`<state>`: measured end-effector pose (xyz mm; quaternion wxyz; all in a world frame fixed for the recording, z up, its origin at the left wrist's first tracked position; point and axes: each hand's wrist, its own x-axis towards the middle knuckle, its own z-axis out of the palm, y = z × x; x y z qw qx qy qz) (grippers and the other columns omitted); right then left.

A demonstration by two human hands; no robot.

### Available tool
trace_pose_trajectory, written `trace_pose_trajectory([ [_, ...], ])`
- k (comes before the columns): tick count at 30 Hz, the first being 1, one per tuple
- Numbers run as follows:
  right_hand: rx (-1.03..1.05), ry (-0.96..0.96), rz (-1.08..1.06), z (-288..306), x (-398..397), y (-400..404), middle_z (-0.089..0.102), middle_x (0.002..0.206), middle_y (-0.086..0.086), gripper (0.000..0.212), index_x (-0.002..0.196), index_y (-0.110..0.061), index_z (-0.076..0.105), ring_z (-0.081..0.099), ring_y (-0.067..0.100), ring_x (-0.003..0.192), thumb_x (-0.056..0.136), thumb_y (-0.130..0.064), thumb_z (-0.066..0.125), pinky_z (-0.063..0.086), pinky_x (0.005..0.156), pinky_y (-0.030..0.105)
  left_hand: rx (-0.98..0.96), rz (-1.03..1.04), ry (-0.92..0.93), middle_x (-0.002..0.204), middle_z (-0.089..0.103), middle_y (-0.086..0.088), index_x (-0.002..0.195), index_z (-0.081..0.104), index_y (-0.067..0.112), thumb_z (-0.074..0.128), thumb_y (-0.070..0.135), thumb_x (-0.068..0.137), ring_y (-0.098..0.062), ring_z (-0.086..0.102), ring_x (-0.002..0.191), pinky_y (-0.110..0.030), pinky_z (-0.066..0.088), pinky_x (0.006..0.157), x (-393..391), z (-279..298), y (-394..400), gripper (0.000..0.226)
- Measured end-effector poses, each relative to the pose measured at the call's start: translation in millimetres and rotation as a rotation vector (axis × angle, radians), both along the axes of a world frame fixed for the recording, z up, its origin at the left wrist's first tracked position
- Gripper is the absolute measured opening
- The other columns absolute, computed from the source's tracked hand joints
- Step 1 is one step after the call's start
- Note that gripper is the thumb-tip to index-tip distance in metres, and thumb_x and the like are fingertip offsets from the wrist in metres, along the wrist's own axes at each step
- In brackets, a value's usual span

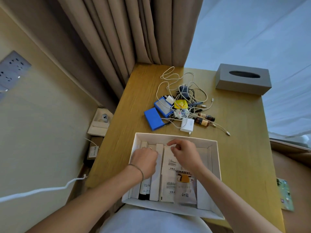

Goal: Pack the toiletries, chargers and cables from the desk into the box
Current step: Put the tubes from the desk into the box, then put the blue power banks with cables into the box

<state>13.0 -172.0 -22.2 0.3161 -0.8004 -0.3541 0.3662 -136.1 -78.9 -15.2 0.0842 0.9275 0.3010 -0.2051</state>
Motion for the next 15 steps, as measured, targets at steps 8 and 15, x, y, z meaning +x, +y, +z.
trace_pose_trajectory([
  [8, 0.037, -0.011, 0.078, 39, 37, 39, 0.07, 0.064, -0.004, 0.022, 0.092, -0.026, 0.076, 0.061, 0.003, 0.053, 0.094, -0.015, 0.057, 0.054, 0.056, 0.026, -0.04, 0.104, -0.568, 0.094, 0.066, 0.009, 0.1, 0.068, 0.027, 0.054, 0.031, 0.094, -0.011, 0.059, 0.09, -0.035, 0.053, 0.069, 35, 62, 28, 0.016],
  [15, -0.029, -0.148, -0.079, 38, 92, 101, 0.077, 0.084, -0.002, 0.023, 0.097, -0.022, 0.077, 0.071, 0.017, 0.074, 0.092, -0.014, 0.056, 0.06, 0.071, 0.038, -0.158, 0.218, -0.556, 0.102, 0.069, 0.003, 0.103, 0.071, 0.021, 0.059, 0.022, 0.094, -0.016, 0.061, 0.097, -0.036, 0.054, 0.079, 77, 56, 95, 0.015],
])
